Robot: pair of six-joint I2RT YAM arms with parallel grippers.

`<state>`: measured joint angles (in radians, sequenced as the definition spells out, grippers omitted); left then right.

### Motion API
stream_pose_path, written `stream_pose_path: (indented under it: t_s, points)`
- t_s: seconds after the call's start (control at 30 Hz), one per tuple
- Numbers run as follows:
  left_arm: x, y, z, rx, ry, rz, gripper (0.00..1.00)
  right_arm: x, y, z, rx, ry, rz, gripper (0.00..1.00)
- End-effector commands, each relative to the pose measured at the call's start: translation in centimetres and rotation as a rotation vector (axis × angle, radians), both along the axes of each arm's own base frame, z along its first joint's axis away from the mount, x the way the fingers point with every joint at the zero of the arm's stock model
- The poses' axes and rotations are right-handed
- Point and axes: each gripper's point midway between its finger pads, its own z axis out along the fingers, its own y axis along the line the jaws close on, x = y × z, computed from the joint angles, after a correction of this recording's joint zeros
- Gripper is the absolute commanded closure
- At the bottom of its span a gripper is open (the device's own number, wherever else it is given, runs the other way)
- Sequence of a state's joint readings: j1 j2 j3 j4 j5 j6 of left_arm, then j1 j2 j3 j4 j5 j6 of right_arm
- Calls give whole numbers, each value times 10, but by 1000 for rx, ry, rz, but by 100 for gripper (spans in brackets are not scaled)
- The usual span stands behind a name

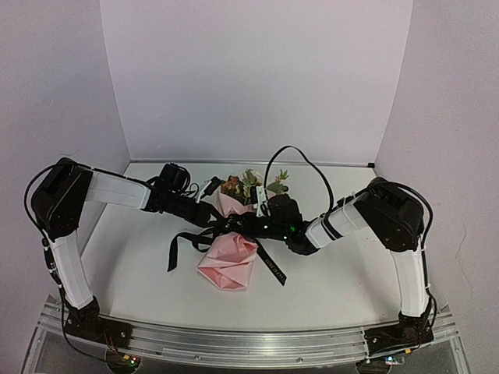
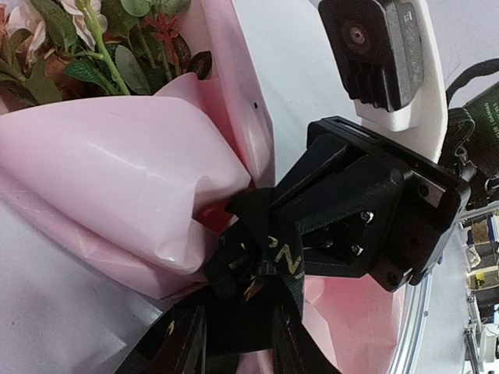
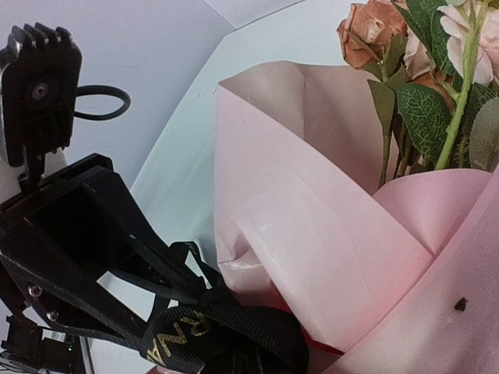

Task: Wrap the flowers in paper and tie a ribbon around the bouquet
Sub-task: Cross the ribbon over the folded bouquet.

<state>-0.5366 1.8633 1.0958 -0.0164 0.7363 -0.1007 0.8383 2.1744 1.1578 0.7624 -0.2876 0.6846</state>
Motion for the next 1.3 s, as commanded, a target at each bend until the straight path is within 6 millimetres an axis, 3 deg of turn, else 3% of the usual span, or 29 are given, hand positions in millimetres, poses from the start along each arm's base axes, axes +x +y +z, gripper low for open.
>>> stream_pose_path:
  t_s: [0.0, 0.4, 0.57, 0.83, 0.93, 1.1, 1.27]
  points:
    - [7, -14, 30, -54, -91, -40, 69, 3, 11, 14, 40, -30, 20, 99]
    - [12, -16, 20, -15, -65, -31, 69, -7, 20, 24, 69, -33, 102, 97]
    - [11, -17, 17, -11, -49, -32, 74, -5, 20, 26, 67, -42, 94, 95]
    - [5, -19, 13, -19, -25, -39, 71, -2, 20, 24, 63, -46, 83, 94]
    - [5, -21, 11, -15, -20, -39, 77, -3, 19, 24, 61, -46, 83, 94]
    - [6, -22, 11, -11, -12, -28, 98, -3, 16, 25, 55, -51, 74, 93]
    - [4, -25, 22, -3, -36, -2, 100, -6, 9, 24, 43, -50, 64, 88]
